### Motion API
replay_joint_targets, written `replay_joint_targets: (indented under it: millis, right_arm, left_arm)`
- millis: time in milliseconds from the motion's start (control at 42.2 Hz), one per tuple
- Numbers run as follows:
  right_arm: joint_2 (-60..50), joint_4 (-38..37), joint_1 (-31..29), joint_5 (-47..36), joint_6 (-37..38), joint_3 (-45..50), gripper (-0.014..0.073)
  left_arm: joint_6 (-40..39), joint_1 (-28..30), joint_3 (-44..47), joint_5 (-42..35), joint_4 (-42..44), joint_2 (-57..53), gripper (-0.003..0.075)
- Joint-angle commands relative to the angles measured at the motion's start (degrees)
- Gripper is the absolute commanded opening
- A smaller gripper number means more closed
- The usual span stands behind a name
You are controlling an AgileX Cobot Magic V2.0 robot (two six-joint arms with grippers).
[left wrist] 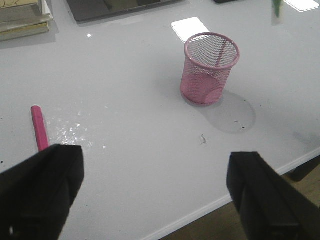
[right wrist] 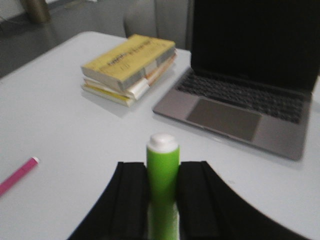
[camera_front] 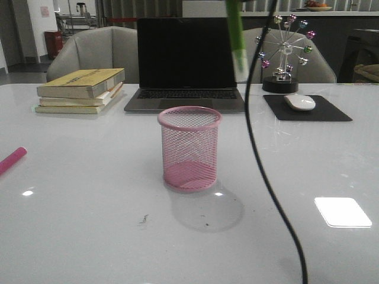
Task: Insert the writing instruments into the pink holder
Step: 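Lift the green marker upright with the right gripper toward the pink holder, then lower the green marker into the pink holder and open the right gripper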
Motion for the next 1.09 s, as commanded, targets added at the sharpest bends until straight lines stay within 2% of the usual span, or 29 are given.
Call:
replay_joint_targets:
  millis: [0,166,450,522,640,688,806,948,1067]
  right_arm:
    - [0.46,0.47,2.89,-13.44,-0.57,-1.03,0.0195]
    - [7.40,0.43,4.63,-21.20,-0.57,-1.03,0.0195]
    - [16.76,0.43,4.94,-20.80,-0.57,-0.97,0.0202]
    - [17.99,0.43,4.94,-20.29,-0.57,-0.97,0.0253]
    - [18.21,0.43,4.94,-19.66,-0.57,-0.97,0.0422]
    - [17.69,0.43,4.94,-19.74,-0.57,-0.97,0.0465]
    - [14.75,0.43,4.94,-19.17,-0.57,-0.97,0.0477]
    - [6.94,0.43,4.94,-11.42,-1.69,-0.97,0.0477]
    - [-1.63,0.36,4.94,2.09,-5.13,-0.97,0.0477]
  left_arm:
    - [-0.10,-0.44,-2.02,-4.31,-0.54,0.56,0.0635]
    - [-0.10,-0.44,-2.02,-4.31,-0.54,0.56,0.0635]
    - [-0.10,-0.44,-2.02,-4.31,-0.54,0.56,0.0635]
    - [-0.10,-0.44,-2.02,-4.31,-0.54,0.56,0.0635]
    - [-0.10,-0.44,-2.02,-4.31,-0.54,0.56,0.0635]
    - [-0.10,-0.44,-2.02,-4.31,-0.54,0.56,0.0635]
    - [-0.10,-0.44,-2.02,-4.31,-0.54,0.56,0.0635]
    - [-0.10,-0.44,-2.02,-4.31,-0.54,0.56,0.0635]
    - [-0.10,-0.44,-2.02,-4.31,-0.54,0.56,0.0635]
